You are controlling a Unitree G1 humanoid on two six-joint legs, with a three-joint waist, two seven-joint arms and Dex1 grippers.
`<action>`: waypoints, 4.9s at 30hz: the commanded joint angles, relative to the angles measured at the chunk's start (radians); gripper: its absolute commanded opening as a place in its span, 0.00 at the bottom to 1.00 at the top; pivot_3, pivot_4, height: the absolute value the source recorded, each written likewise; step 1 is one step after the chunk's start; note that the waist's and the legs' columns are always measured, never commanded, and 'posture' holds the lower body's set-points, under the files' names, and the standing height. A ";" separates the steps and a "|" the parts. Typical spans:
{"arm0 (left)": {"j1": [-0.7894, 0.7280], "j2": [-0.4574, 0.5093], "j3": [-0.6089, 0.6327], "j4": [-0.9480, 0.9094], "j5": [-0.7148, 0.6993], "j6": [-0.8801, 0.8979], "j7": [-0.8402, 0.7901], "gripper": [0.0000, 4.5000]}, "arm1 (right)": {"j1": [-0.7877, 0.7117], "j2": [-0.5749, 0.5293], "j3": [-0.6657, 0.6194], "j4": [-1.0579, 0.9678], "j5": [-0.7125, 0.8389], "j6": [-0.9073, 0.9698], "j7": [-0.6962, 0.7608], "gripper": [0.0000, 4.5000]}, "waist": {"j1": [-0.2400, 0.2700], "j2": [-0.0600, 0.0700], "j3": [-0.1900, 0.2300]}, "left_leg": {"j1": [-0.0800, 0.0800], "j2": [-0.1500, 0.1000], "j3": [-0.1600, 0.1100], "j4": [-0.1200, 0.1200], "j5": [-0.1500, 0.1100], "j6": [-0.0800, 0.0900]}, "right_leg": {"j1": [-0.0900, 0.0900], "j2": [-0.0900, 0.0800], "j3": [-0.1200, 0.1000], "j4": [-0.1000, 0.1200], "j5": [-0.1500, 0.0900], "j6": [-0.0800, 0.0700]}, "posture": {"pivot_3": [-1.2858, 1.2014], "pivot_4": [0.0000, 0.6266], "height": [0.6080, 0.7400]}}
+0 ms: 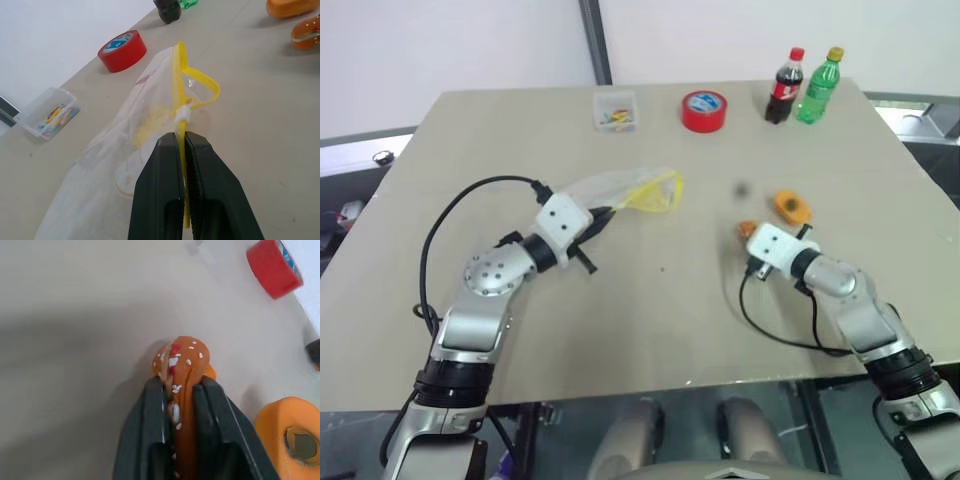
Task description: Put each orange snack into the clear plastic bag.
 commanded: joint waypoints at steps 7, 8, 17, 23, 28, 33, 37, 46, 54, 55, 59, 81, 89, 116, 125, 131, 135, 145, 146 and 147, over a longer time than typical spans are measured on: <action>0.008 -0.003 0.020 -0.095 -0.097 -0.012 -0.064 0.00 | -0.087 0.163 -0.066 -0.235 0.335 0.288 0.148 0.02 | -0.003 0.000 0.000 | -0.001 0.001 0.000 -0.001 0.000 0.000 | -0.002 0.000 0.000 0.000 0.000 0.000 | 0.52 0.24 1.00; 0.012 -0.004 0.018 -0.103 -0.101 -0.015 -0.070 0.00 | -0.101 0.178 -0.055 -0.227 0.340 0.296 0.146 0.02 | -0.002 0.000 0.000 | -0.001 0.000 0.000 -0.001 0.000 0.000 | -0.001 0.000 0.000 -0.001 0.000 0.000 | 0.52 0.24 1.00; 0.106 0.008 -0.015 -0.213 -0.128 -0.055 -0.153 0.00 | -0.214 0.304 -0.045 -0.125 0.417 0.381 0.127 0.02 | -0.003 0.001 0.000 | -0.001 0.000 0.000 -0.001 0.000 0.000 | -0.002 0.000 0.000 -0.001 0.000 0.000 | 0.52 0.24 1.00; 0.173 0.030 -0.016 -0.224 -0.141 -0.079 -0.211 0.00 | -0.276 0.397 -0.108 -0.044 0.525 0.469 0.109 0.02 | -0.004 0.001 0.001 | -0.001 0.001 0.000 -0.002 0.000 0.000 | -0.003 0.000 0.001 0.000 0.000 0.000 | 0.52 0.24 1.00; 0.192 0.032 -0.012 -0.207 -0.130 -0.090 -0.212 0.00 | -0.291 0.481 -0.080 0.069 0.536 0.456 0.094 0.02 | -0.008 0.001 0.001 | -0.001 0.001 0.000 -0.003 0.000 0.000 | -0.003 0.000 0.001 0.000 0.000 0.000 | 0.52 0.24 1.00; 0.195 0.026 -0.003 -0.181 -0.104 -0.101 -0.183 0.00 | -0.296 0.486 -0.022 0.108 0.510 0.386 0.128 0.24 | -0.015 0.002 0.001 | -0.002 0.000 0.000 -0.002 0.000 0.000 | -0.003 0.000 0.001 -0.001 0.000 0.000 | 0.52 0.24 1.00; 0.198 0.009 0.011 -0.171 -0.104 -0.083 -0.136 0.00 | -0.285 0.476 -0.024 0.087 0.486 0.372 0.080 0.66 | -0.022 0.002 0.001 | -0.002 0.000 0.000 -0.003 0.000 0.000 | -0.003 0.000 0.000 0.000 0.000 0.000 | 0.52 0.24 1.00; 0.176 -0.027 0.037 -0.099 -0.060 -0.059 -0.013 0.00 | -0.151 0.276 -0.092 -0.197 0.571 0.459 0.149 0.84 | -0.021 0.002 0.001 | -0.002 0.000 0.000 -0.002 -0.001 0.001 | -0.003 0.000 0.000 -0.001 0.000 0.000 | 0.52 0.24 1.00; 0.116 -0.049 0.037 -0.063 -0.025 -0.040 0.054 0.00 | -0.094 0.102 -0.188 -0.322 0.639 0.406 0.205 0.99 | -0.020 0.001 0.001 | -0.002 0.000 0.000 -0.002 -0.002 0.003 | -0.003 0.000 0.000 -0.001 0.000 0.000 | 0.52 0.24 1.00; 0.100 -0.052 0.028 -0.066 -0.017 -0.043 0.061 0.00 | -0.092 0.095 -0.184 -0.323 0.642 0.402 0.208 0.99 | -0.018 0.002 0.001 | -0.002 0.000 0.000 -0.002 -0.002 0.003 | -0.003 0.000 0.000 -0.001 0.000 0.000 | 0.52 0.24 1.00; 0.053 -0.063 -0.017 -0.103 0.008 -0.071 0.053 0.00 | -0.131 0.120 -0.124 -0.240 0.583 0.371 0.137 0.99 | -0.019 0.001 0.001 | -0.002 0.000 0.001 -0.002 -0.001 0.002 | -0.003 0.000 0.001 -0.001 0.000 0.000 | 0.52 0.24 1.00; 0.016 -0.004 -0.067 -0.237 0.228 -0.077 0.091 0.00 | -0.460 0.376 0.083 0.526 0.198 -0.344 0.084 0.99 | -0.022 0.002 0.001 | -0.002 0.000 0.000 -0.002 0.000 0.000 | -0.004 0.000 0.000 -0.001 0.000 0.000 | 0.52 0.24 1.00; 0.040 -0.053 -0.083 -0.240 0.233 -0.027 0.114 0.00 | -0.317 0.244 0.064 0.288 0.174 -0.268 0.150 0.99 | -0.022 0.002 0.001 | -0.002 0.000 0.000 -0.002 0.000 0.000 | -0.004 0.001 0.001 -0.001 0.000 0.000 | 0.52 0.24 1.00; -0.004 -0.076 -0.080 -0.189 0.188 -0.035 0.095 0.00 | -0.222 0.031 -0.226 0.279 0.265 0.133 -0.045 0.99 | -0.008 0.002 0.001 | -0.002 0.000 0.002 -0.001 0.000 0.000 | -0.003 0.000 0.002 -0.001 0.000 0.000 | 0.52 0.24 1.00; 0.003 -0.070 -0.068 -0.196 0.189 -0.025 0.103 0.00 | -0.274 0.035 -0.231 0.457 0.245 0.027 -0.064 0.72 | -0.006 0.002 0.001 | -0.002 0.000 0.002 -0.001 0.000 0.000 | -0.003 0.000 0.002 -0.001 0.000 0.000 | 0.52 0.24 1.00; -0.003 -0.070 -0.063 -0.193 0.187 -0.021 0.103 0.00 | -0.283 0.019 -0.213 0.507 0.188 -0.047 -0.085 0.23 | -0.017 0.002 0.001 | -0.002 0.000 0.002 -0.001 0.000 0.000 | -0.003 0.000 0.002 0.000 0.000 0.000 | 0.52 0.24 1.00; -0.005 -0.072 -0.061 -0.191 0.183 -0.019 0.102 0.00 | -0.264 0.011 -0.224 0.455 0.200 -0.075 -0.052 0.23 | -0.019 0.002 0.001 | -0.002 0.000 0.002 -0.001 0.000 0.000 | -0.003 0.000 0.002 0.000 0.000 0.000 | 0.52 0.24 1.00; 0.006 -0.072 -0.068 -0.202 0.181 -0.028 0.094 0.00 | -0.047 -0.029 -0.276 -0.355 0.720 0.388 0.215 0.23 | -0.017 0.003 0.002 | -0.004 0.000 0.000 -0.001 -0.002 0.004 | -0.003 0.000 0.000 -0.002 0.000 0.000 | 0.52 0.24 1.00; 0.008 -0.070 -0.071 -0.204 0.182 -0.031 0.092 0.00 | -0.049 -0.027 -0.275 -0.370 0.726 0.403 0.203 0.23 | -0.015 0.003 0.002 | -0.003 0.000 0.001 -0.001 -0.003 0.005 | -0.003 0.000 0.001 -0.001 0.000 0.000 | 0.52 0.24 1.00; 0.011 -0.069 -0.073 -0.206 0.182 -0.034 0.089 0.00 | -0.054 -0.020 -0.274 -0.379 0.736 0.419 0.193 0.23 | -0.013 0.003 0.002 | -0.002 0.000 0.000 -0.001 -0.003 0.005 | -0.002 0.000 0.000 -0.001 0.000 0.000 | 0.52 0.24 1.00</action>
